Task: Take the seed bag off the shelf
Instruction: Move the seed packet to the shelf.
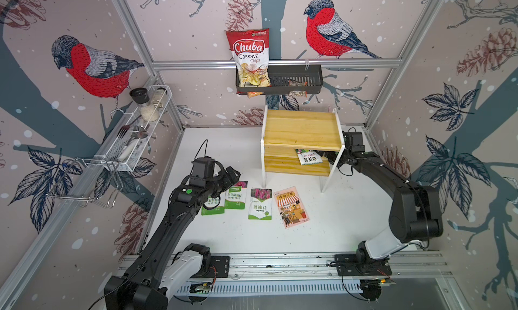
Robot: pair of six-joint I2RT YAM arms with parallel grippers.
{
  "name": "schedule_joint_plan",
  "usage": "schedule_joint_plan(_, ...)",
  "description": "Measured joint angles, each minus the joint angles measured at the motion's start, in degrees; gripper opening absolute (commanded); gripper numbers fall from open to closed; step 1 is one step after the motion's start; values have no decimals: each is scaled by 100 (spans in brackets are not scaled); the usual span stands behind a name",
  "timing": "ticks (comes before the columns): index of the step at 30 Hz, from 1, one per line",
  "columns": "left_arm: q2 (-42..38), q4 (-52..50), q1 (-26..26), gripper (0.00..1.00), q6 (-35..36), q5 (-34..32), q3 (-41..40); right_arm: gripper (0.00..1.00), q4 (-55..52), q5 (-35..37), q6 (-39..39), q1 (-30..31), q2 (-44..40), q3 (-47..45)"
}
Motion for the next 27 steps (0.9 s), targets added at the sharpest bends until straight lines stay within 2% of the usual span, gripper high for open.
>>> schedule_joint_plan(9, -57, 0, 0, 89, -13, -2, -26, 86, -52, 251, -337, 175, -219, -136)
schedule_joint_plan(27, 98, 46, 0, 89, -109, 2, -28, 86, -507, 140, -739, 249, -866, -575)
